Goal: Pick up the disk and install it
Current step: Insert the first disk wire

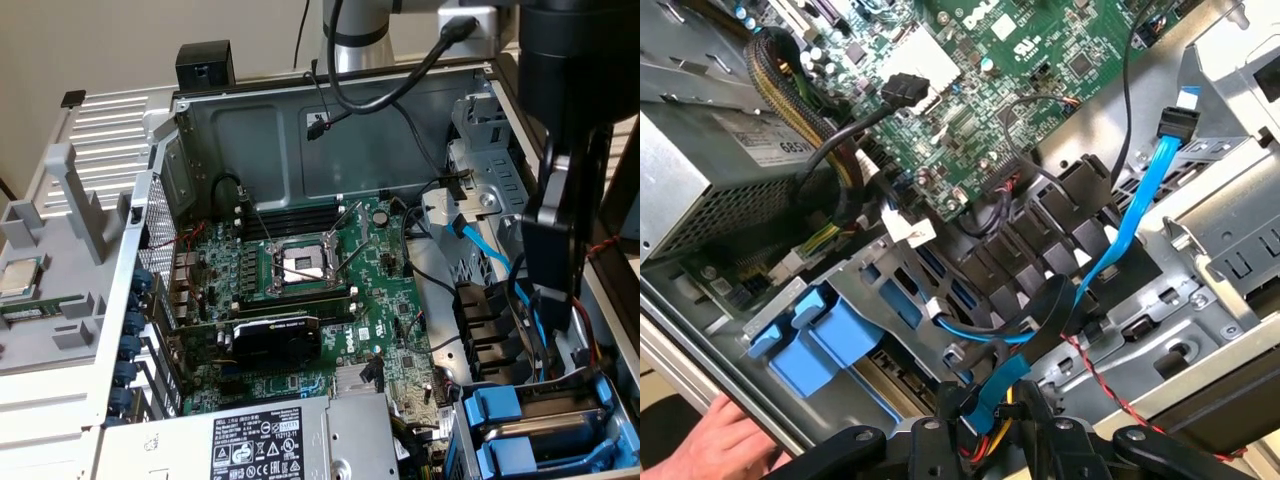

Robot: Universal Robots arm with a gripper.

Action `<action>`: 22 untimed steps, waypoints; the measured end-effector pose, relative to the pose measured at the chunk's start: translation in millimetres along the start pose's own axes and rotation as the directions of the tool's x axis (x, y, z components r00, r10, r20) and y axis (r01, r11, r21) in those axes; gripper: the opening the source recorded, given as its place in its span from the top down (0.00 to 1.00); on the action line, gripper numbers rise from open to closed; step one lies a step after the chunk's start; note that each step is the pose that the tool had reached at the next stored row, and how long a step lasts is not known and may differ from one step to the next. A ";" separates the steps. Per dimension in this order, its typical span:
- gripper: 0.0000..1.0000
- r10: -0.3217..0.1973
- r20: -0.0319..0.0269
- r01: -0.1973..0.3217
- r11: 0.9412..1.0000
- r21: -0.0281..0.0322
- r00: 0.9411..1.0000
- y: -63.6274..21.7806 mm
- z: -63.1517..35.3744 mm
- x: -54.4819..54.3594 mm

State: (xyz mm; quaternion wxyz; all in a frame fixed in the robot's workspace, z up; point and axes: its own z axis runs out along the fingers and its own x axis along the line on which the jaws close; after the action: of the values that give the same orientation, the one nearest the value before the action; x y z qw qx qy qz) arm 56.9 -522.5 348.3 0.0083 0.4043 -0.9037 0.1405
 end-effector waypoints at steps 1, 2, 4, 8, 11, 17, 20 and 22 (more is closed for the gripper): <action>0.65 0.001 0.000 -0.001 1.000 0.000 1.000 0.3 0.1 -0.3; 0.65 0.002 0.000 -0.002 1.000 0.000 1.000 0.3 0.3 -0.3; 0.65 0.006 -0.002 -0.006 1.000 -0.001 1.000 0.5 0.5 -0.3; 0.65 0.019 -0.003 -0.019 1.000 -0.001 1.000 0.7 0.8 -0.7; 0.65 0.033 -0.004 -0.033 0.999 0.000 0.999 1.4 1.1 -1.4; 0.65 0.071 -0.012 -0.071 0.997 -0.002 0.997 1.7 2.1 -2.2; 0.65 0.087 -0.016 -0.087 0.996 -0.004 0.996 0.7 2.6 -3.2; 0.65 0.095 -0.017 -0.095 0.995 -0.004 0.995 0.2 3.1 -3.8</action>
State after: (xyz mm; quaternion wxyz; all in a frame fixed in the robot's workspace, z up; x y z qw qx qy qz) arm 59.6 -520.5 344.8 0.0104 0.3595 -0.9222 0.1419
